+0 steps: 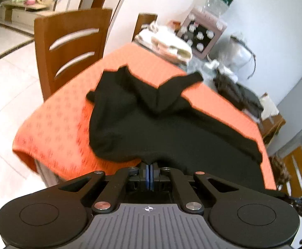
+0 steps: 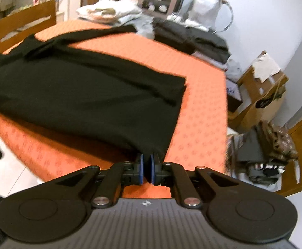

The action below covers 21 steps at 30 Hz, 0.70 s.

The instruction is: Fold clothes

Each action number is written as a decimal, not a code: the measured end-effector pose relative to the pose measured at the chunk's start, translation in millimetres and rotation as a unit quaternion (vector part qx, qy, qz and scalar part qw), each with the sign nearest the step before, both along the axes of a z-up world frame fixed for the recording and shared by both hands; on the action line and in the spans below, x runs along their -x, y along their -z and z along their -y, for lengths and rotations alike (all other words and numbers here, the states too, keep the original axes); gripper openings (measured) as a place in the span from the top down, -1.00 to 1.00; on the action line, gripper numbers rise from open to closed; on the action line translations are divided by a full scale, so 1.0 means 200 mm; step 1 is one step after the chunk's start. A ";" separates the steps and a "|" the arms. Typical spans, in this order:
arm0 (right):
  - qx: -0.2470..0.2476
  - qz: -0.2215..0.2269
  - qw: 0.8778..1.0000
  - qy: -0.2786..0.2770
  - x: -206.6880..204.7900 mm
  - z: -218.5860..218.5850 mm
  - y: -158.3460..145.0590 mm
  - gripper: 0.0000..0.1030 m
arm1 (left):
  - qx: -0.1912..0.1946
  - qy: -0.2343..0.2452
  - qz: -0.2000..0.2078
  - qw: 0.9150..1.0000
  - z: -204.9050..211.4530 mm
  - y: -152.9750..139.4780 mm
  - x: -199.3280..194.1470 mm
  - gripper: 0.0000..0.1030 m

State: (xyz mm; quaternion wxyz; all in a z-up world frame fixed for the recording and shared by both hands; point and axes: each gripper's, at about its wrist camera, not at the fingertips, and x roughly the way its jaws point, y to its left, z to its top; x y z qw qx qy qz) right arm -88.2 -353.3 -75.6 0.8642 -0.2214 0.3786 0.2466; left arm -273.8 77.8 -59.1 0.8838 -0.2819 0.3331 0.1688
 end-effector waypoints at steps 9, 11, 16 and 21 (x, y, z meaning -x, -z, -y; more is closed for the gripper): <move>-0.007 0.014 1.000 0.018 -0.29 -0.07 -0.08 0.85 | -0.038 -0.022 0.022 0.999 -0.02 -0.19 -0.23 0.93; -0.005 0.007 1.000 0.013 -0.38 -0.10 -0.06 0.85 | -0.048 -0.030 0.009 0.998 -0.04 -0.19 -0.32 0.92; 0.004 -0.015 1.000 -0.005 -0.62 -0.19 0.01 0.85 | -0.072 -0.045 -0.022 0.996 -0.09 -0.14 -0.53 0.92; 0.018 -0.026 0.999 -0.028 -0.83 -0.28 0.10 0.85 | -0.086 -0.046 -0.057 0.994 -0.14 -0.07 -0.71 0.92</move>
